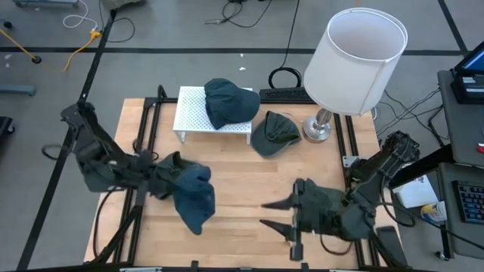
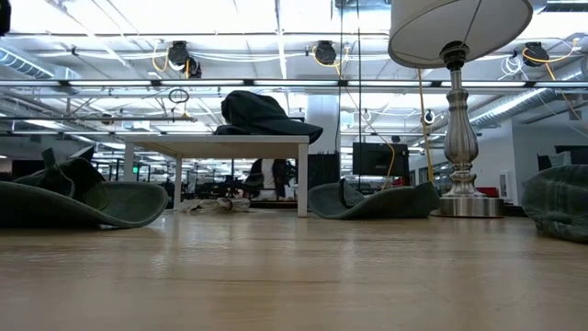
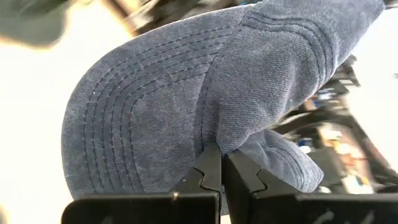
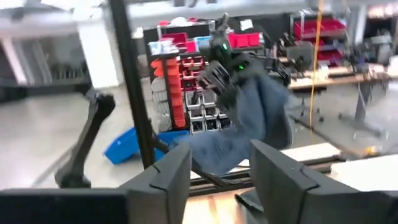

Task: Pick & Place hat
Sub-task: Stack the blue cap on the blue cap on the shelf

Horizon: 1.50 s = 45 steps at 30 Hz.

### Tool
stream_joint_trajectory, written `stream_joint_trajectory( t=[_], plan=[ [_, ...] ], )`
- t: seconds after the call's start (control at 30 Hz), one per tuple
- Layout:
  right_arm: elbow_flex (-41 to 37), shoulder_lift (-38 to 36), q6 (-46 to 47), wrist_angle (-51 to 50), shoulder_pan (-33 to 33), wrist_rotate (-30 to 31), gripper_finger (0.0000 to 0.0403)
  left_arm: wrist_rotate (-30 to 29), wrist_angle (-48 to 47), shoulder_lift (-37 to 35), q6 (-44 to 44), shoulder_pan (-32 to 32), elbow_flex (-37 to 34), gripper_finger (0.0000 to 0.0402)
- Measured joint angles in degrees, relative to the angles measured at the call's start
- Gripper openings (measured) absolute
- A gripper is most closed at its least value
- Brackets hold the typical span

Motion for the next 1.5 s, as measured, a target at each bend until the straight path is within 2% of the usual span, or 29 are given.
stream_joint_trajectory(
  t=[0.13, 0.27, 0.37, 0.6, 0.73, 0.83, 0.93, 1.07, 1.3, 1.43, 1.5],
  plan=[
    [0.0, 0.0, 7.7, 0.0, -3.4, -3.9, 0.0195, 4.0, 12.4, -2.3, 14.7, 2.3, 0.0, 0.0],
    [0.0, 0.0, 15.6, 0.0, -6.8, -7.7, 0.0209, 13.7, 22.3, -3.4, 26.2, 5.5, 0.0, 0.0],
    [0.0, 0.0, 20.1, 0.0, -9.0, -7.8, 0.0212, 21.6, 27.9, -3.6, 31.4, 8.3, 0.0, 0.0],
    [0.0, 0.0, 22.0, 0.2, -12.1, -7.8, 0.0209, 40.2, 35.9, -3.2, 40.5, 14.5, 0.0, 0.0],
    [0.0, 0.0, 19.4, 3.6, -13.0, -8.2, 0.0209, 46.7, 37.0, -2.6, 43.2, 18.5, 0.0, 0.0],
    [0.0, 0.0, 16.5, 6.9, -14.4, -13.5, 0.0211, 53.2, 39.2, -0.9, 43.8, 23.0, 0.0, 0.0],
    [0.0, 0.0, 15.0, 9.3, -16.1, -17.6, 0.0212, 60.8, 44.9, 1.8, 43.1, 28.1, 0.0, 0.0],
    [0.0, -0.1, 10.2, 10.0, -17.8, -18.2, 0.0212, 69.9, 51.3, 6.4, 39.6, 34.7, 1.7, 0.0],
    [0.1, -2.5, 4.8, 10.4, -19.7, -23.0, 0.0212, 81.5, 51.6, 17.0, 38.0, 42.8, 12.2, 0.0],
    [0.1, -3.8, 5.0, 10.2, -21.3, -31.9, 0.0212, 86.5, 51.5, 23.1, 37.0, 46.5, 19.4, 0.0],
    [0.1, -4.4, 5.0, 10.1, -21.4, -33.3, 0.0212, 88.9, 51.5, 26.3, 36.2, 48.0, 23.0, 0.0]
  ],
)
